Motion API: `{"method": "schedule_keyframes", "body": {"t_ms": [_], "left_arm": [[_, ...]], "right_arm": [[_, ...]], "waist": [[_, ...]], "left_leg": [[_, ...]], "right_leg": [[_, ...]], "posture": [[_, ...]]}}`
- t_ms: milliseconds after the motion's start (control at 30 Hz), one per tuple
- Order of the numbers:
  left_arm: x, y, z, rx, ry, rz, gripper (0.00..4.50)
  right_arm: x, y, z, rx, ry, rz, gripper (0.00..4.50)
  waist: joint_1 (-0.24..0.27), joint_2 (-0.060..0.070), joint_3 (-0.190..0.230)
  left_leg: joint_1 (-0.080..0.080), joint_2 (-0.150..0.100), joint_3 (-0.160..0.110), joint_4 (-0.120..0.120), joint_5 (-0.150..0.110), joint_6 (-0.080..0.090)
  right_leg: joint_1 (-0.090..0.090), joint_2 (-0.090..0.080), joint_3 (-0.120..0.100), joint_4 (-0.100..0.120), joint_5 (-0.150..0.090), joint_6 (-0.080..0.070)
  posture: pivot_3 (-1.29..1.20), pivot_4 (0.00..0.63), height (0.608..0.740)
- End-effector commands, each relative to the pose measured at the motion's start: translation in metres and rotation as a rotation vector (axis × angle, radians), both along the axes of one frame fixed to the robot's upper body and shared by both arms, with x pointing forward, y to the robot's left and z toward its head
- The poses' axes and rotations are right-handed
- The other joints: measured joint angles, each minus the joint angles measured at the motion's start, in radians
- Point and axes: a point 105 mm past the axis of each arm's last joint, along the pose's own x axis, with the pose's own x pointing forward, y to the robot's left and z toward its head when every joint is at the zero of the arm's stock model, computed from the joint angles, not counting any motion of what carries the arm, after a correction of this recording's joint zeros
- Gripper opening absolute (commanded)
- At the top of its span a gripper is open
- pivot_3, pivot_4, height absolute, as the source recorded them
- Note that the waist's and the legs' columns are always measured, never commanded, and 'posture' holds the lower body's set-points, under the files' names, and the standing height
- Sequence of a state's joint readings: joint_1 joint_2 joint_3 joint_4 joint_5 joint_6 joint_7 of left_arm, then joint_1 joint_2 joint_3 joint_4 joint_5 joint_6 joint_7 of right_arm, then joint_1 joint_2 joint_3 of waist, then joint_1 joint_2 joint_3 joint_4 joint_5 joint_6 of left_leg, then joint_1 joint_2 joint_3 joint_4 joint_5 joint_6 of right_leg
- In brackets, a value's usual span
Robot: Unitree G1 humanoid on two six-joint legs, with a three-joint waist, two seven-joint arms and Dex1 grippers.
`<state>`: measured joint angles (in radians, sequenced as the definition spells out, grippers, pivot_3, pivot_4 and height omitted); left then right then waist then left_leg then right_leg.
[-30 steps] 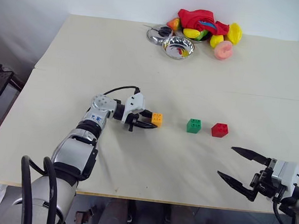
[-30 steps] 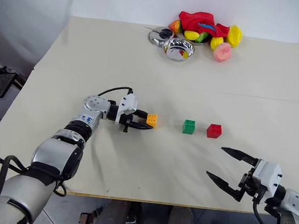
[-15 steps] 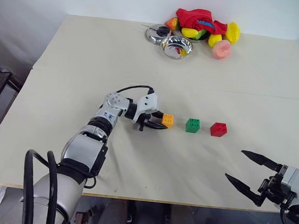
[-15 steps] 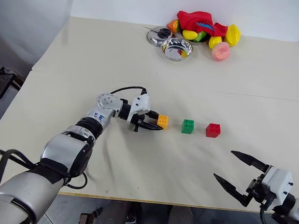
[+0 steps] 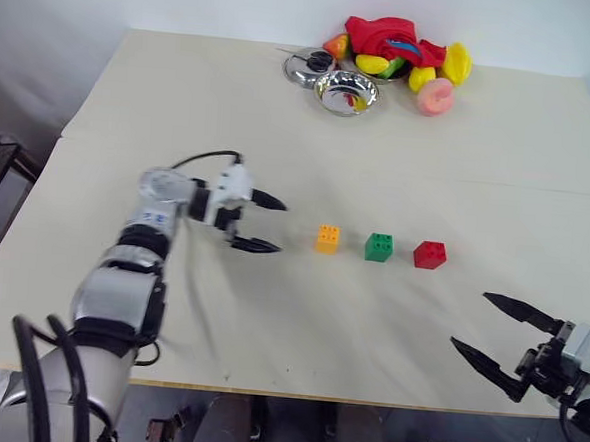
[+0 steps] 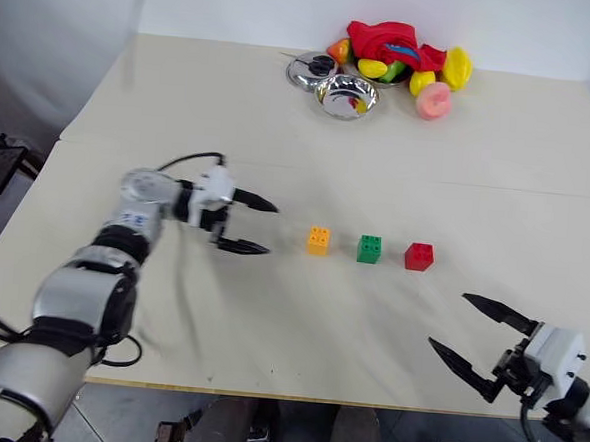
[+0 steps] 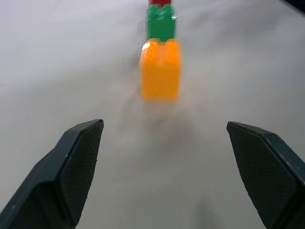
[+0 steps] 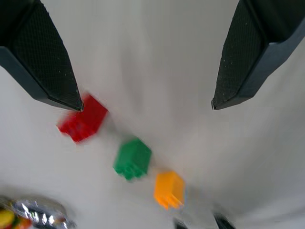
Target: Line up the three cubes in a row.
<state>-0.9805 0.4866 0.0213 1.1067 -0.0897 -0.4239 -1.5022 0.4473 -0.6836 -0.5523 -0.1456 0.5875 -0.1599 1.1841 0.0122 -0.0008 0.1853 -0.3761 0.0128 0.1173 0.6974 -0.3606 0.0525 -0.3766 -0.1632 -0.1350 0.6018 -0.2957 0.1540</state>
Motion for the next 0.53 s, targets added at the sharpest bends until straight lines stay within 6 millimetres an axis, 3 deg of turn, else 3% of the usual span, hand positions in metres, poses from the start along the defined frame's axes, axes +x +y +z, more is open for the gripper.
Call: {"method": "schedule_keyframes", "body": {"t_ms": [33, 100, 300, 533], "left_arm": [[-0.024, 0.032, 0.010, -0.034, -0.020, -0.010, 4.41], [-0.045, 0.055, 0.007, -0.061, 0.009, 0.078, 4.41], [-0.092, 0.081, -0.020, -0.074, 0.062, 0.298, 4.41], [-0.106, 0.087, -0.022, -0.117, 0.030, 0.446, 4.41]], "right_arm": [[-0.007, -0.028, 0.012, -0.056, -0.033, -0.052, 4.50], [-0.011, -0.043, 0.014, -0.093, -0.031, -0.083, 4.50], [-0.008, -0.072, 0.009, -0.149, -0.061, -0.133, 4.50], [0.006, -0.074, -0.001, -0.148, -0.025, -0.100, 4.50]], "waist": [[-0.006, 0.000, 0.000], [-0.015, 0.002, 0.000], [-0.014, 0.002, 0.000], [-0.012, 0.005, 0.000]], "left_leg": [[0.000, 0.000, 0.000, 0.000, 0.000, 0.000], [0.001, 0.000, 0.000, 0.000, 0.000, 0.000], [0.005, 0.000, -0.001, 0.001, 0.000, 0.001], [0.007, 0.001, -0.006, 0.001, -0.001, -0.004]], "right_leg": [[0.000, 0.000, 0.000, 0.000, 0.000, 0.000], [0.001, -0.001, 0.001, 0.000, 0.000, 0.000], [0.006, -0.003, 0.002, 0.000, 0.000, 0.000], [0.007, -0.010, 0.006, -0.002, 0.000, -0.003]], "posture": [[0.00, 0.150, 0.740], [0.00, 0.150, 0.740], [0.00, 0.150, 0.740], [0.00, 0.150, 0.740]]}}
